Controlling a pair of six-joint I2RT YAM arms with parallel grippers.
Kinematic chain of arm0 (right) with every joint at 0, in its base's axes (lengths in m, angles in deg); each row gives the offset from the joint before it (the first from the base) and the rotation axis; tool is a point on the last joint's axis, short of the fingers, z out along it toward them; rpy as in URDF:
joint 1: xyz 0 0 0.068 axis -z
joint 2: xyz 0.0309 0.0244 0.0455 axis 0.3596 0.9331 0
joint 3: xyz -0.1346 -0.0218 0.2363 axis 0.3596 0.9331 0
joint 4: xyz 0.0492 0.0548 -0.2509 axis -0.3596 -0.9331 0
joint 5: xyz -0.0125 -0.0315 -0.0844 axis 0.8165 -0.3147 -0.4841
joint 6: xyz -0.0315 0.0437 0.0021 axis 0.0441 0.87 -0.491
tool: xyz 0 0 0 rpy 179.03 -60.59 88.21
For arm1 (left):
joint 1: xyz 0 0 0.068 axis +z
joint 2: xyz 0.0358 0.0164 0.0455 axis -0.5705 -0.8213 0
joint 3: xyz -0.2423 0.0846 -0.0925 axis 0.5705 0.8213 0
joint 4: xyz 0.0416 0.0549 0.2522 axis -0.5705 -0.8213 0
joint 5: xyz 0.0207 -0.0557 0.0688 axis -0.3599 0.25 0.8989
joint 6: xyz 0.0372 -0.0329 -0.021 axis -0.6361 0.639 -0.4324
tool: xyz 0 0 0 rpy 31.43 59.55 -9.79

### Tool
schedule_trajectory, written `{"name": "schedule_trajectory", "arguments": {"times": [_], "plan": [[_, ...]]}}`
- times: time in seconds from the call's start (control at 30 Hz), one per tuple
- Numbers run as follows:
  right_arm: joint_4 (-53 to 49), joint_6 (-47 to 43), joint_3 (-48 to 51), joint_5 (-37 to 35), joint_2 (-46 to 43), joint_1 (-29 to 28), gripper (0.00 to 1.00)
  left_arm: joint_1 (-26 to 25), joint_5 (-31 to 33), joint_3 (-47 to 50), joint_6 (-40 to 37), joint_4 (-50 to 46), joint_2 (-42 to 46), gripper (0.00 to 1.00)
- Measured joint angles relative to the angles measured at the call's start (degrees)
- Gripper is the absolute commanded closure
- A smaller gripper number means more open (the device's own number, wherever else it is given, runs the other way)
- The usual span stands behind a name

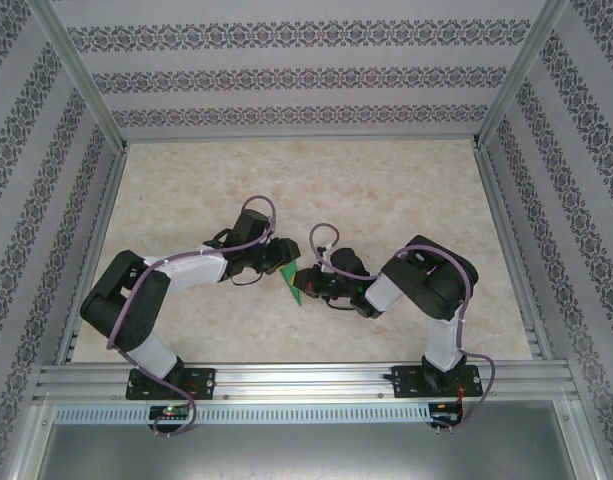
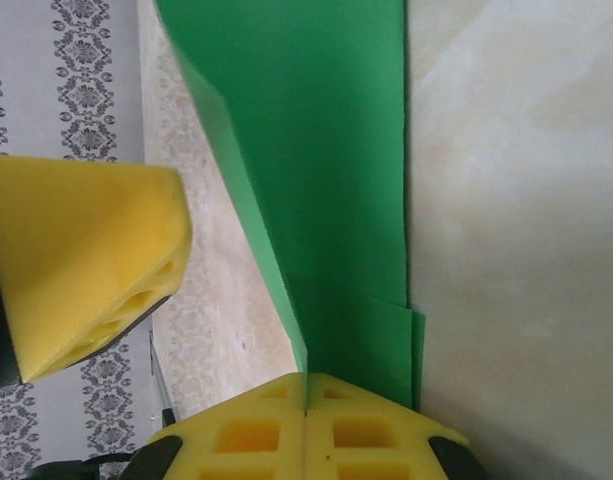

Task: Fold a paper plane with a square sheet of paper (pick it up from the middle)
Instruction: Fold the wing for the fifth time at the center of the table.

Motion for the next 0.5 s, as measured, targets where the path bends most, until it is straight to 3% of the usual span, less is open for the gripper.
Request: {"name": "schedule_trajectory", "arguments": {"times": [0.5], "plan": [[-4.9, 0.52, -0.68, -0.2, -2.56, -0.04, 0.82, 0.0, -0.31, 0.09, -0.17, 3.78, -6.84, 0.56]]}}
